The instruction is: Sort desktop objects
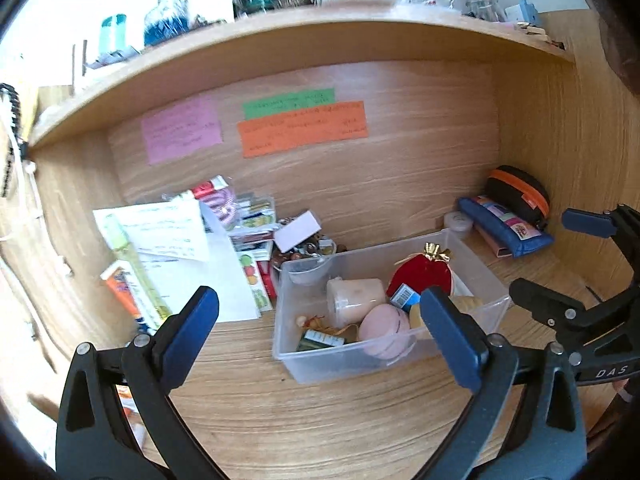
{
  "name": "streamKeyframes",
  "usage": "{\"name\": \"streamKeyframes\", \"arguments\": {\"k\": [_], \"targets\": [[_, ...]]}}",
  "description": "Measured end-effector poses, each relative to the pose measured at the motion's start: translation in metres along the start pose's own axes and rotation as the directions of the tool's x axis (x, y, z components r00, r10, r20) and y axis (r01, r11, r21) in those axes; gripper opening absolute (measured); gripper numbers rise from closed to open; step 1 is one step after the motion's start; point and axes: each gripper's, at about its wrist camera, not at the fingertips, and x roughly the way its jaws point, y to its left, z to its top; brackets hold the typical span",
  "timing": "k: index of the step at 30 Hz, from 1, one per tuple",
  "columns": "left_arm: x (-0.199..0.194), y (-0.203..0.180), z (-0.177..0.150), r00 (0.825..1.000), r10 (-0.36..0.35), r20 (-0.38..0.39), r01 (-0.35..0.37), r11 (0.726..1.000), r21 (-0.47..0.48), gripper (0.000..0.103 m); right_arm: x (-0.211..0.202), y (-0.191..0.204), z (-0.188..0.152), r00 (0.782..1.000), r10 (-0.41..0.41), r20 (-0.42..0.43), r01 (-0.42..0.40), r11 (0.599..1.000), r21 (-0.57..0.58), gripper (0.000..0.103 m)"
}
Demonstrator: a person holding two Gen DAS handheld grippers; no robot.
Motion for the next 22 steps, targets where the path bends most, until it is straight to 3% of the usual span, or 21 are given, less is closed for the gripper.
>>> {"name": "streamKeyframes", "arguments": {"k": [9,22], "targets": [[-0.022,0.0,-0.011,1.0,0.003,0.017,-0.002,0.999,-0.037,0.103,-0.022,-0.002,-0.018,0.999,-0.038,0.019,0.038,0.999,0.033,0.103],[-0.008,0.002,-0.019,1.0,-0.03,0.002,0.03,0.997,-0.077,0.103,-0.024,-0.006,-0.021,1.0,-0.016,0.008,0.016,0.999,0.051,0.103]]}}
